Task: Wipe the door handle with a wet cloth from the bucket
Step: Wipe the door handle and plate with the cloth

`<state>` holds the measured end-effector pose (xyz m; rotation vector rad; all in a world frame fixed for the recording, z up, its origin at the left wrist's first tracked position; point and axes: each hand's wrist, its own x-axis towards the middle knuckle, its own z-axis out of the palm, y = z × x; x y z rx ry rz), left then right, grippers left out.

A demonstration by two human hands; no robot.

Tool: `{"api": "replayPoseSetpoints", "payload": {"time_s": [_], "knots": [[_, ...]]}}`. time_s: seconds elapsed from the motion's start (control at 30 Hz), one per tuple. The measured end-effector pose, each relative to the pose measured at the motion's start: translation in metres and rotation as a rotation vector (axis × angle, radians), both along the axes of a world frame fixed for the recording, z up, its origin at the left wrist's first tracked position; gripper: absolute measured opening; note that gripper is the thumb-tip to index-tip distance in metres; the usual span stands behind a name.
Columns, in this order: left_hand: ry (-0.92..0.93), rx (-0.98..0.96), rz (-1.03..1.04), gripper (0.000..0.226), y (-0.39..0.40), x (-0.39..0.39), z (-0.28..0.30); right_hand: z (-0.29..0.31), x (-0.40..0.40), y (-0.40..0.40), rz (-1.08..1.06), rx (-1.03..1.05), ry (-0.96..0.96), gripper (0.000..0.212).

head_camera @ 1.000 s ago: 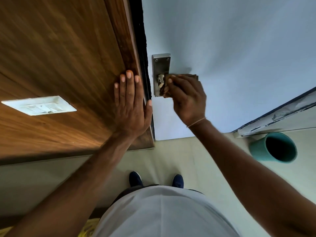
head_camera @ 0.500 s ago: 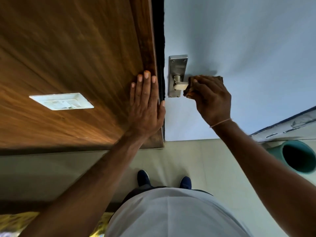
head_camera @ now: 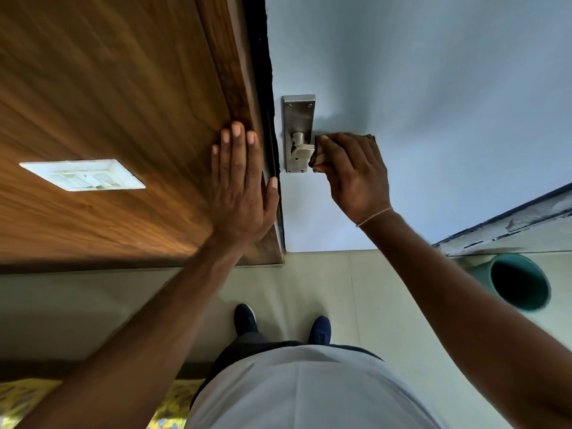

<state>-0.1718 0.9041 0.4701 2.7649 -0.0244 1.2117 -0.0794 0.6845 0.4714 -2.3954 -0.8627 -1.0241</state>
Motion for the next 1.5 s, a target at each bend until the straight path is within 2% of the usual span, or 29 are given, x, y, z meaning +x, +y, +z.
{"api": "replayPoseSetpoints", "payload": {"time_s": [0.17, 0.37, 0.47, 0.53, 0.6, 0.73, 0.87, 0.97, 1.07, 1.27, 1.3, 1.4, 1.5], "knots": [[0.022, 0.012, 0.024, 0.082, -0.001, -0.003, 0.003, -0.003, 0.005, -0.025, -0.037, -0.077, 0.033, 0.035], [0.052, -0.005, 0.025, 0.077, -0.005, -0.007, 0.009, -0.009, 0.004, -0.034, -0.074, -0.016, 0.139, 0.033], [0.071, -0.022, 0.019, 0.077, -0.007, -0.010, 0.012, -0.015, 0.000, -0.035, -0.148, 0.056, 0.291, 0.041], [0.086, -0.035, 0.015, 0.076, -0.008, -0.010, 0.013, -0.019, -0.007, -0.041, -0.244, 0.178, 0.452, 0.033], [0.096, -0.045, 0.013, 0.075, -0.009, -0.011, 0.014, -0.016, -0.018, -0.045, -0.299, 0.428, 0.604, 0.026], [0.095, -0.052, 0.023, 0.075, -0.012, -0.010, 0.013, -0.011, -0.029, -0.038, -0.315, 1.247, 0.968, 0.028], [0.091, -0.063, 0.027, 0.077, -0.014, -0.010, 0.013, -0.018, -0.036, -0.022, -0.039, 1.959, 1.515, 0.041], [0.094, -0.064, 0.018, 0.076, -0.011, -0.011, 0.014, -0.012, -0.049, -0.009, 0.169, 2.275, 1.694, 0.048], [0.101, -0.058, 0.000, 0.075, -0.009, -0.013, 0.015, -0.008, -0.055, 0.009, 0.290, 2.364, 1.694, 0.059], [0.121, -0.065, -0.023, 0.075, -0.006, -0.014, 0.016, 0.017, -0.040, 0.052, 0.440, 2.398, 1.779, 0.041], [0.120, -0.065, -0.026, 0.075, -0.005, -0.014, 0.016, 0.023, -0.036, 0.059, 0.441, 2.410, 1.763, 0.036], [0.118, -0.064, -0.036, 0.077, -0.004, -0.014, 0.015, 0.031, -0.029, 0.070, 0.414, 2.419, 1.749, 0.041], [0.125, -0.066, -0.033, 0.076, -0.006, -0.013, 0.014, 0.030, -0.034, 0.069, 0.415, 2.373, 1.863, 0.046]]}}
